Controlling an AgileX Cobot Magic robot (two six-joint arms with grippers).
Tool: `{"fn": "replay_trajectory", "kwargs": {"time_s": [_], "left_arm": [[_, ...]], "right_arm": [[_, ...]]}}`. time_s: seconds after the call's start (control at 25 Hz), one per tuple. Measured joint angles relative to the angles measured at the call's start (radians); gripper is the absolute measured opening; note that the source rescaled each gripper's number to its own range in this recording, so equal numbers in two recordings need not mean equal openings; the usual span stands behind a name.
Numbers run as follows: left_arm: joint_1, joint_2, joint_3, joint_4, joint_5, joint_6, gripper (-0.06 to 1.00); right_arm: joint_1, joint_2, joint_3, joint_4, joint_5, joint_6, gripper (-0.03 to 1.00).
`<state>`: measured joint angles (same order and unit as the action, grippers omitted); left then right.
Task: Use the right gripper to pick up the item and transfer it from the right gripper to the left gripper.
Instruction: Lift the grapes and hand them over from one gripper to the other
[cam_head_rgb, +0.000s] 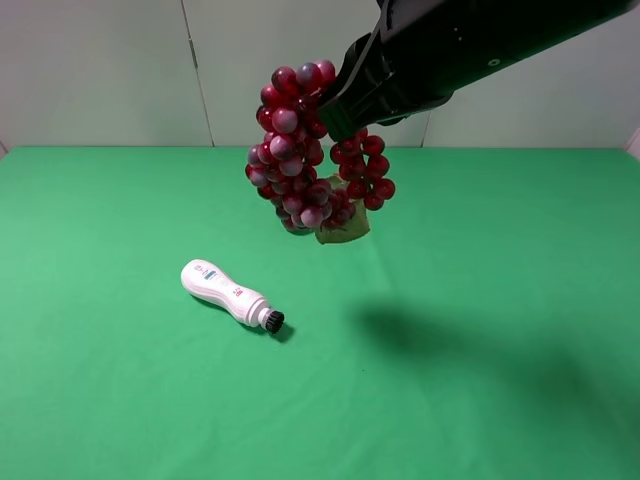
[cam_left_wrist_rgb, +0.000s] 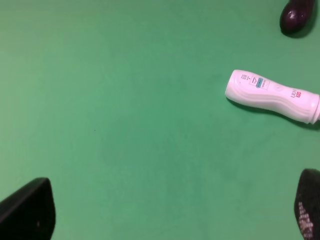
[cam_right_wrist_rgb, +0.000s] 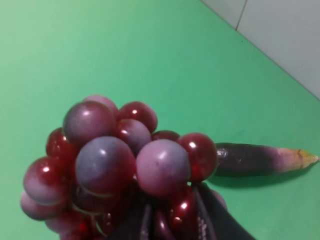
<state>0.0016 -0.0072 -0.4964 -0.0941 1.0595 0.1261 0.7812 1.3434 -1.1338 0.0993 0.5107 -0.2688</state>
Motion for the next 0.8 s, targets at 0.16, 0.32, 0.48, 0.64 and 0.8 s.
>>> {"fn": "replay_trajectory", "kwargs": {"time_s": [0.16,0.32,0.48,0.64,0.8], "left_arm": [[0.000,0.000,-0.003,0.000,-0.004,0.053,1.00],[0.000,0.000,-0.013,-0.020,-0.112,0.095,1.00],[0.000,0.057,-0.015,-0.097,-0.217,0.143,1.00],[0.000,0.225,-0.015,-0.236,-0.247,0.339,1.00],[0.000,0.397,-0.015,-0.461,-0.289,0.647,1.00]], "right_arm": [[0.000,0.002,0.000,0.001,0.015,-0.008,0.03],[0.000,0.016,0.000,0.016,0.035,-0.050,0.03],[0.000,0.021,0.000,0.036,0.045,-0.094,0.03],[0.000,0.021,0.000,0.059,0.045,-0.134,0.03],[0.000,0.021,0.000,0.096,0.055,-0.198,0.03]]}}
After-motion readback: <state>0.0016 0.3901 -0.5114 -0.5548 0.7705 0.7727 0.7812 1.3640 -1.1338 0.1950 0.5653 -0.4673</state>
